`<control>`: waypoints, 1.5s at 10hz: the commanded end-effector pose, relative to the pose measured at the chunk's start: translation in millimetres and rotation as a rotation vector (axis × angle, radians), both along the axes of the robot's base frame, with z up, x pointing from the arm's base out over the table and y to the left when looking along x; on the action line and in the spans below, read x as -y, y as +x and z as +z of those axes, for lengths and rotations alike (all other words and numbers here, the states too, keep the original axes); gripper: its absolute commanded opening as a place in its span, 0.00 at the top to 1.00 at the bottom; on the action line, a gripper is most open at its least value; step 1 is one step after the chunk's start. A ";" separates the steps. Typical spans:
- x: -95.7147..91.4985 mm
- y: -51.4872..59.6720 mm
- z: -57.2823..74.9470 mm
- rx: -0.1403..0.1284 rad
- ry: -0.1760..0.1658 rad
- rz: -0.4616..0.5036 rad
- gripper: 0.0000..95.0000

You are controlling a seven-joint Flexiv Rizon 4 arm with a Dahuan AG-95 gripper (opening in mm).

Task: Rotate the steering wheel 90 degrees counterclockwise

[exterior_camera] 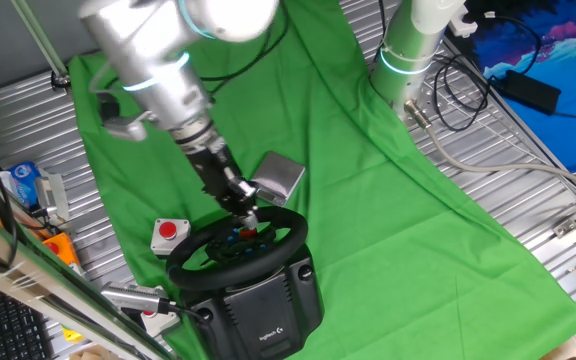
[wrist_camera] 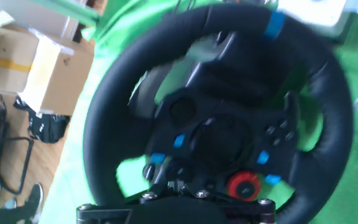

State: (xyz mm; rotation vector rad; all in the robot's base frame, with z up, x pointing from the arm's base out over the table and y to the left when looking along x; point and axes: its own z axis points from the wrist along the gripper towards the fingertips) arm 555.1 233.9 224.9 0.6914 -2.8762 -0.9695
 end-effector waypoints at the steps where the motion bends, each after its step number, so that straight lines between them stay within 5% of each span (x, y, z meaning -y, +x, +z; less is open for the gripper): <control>1: 1.6 14.1 4.0 -0.025 -0.011 -0.034 1.00; 8: 1.7 14.6 4.2 -0.065 -0.006 -0.190 1.00; 15: 1.7 14.6 4.2 -0.096 -0.018 -0.231 1.00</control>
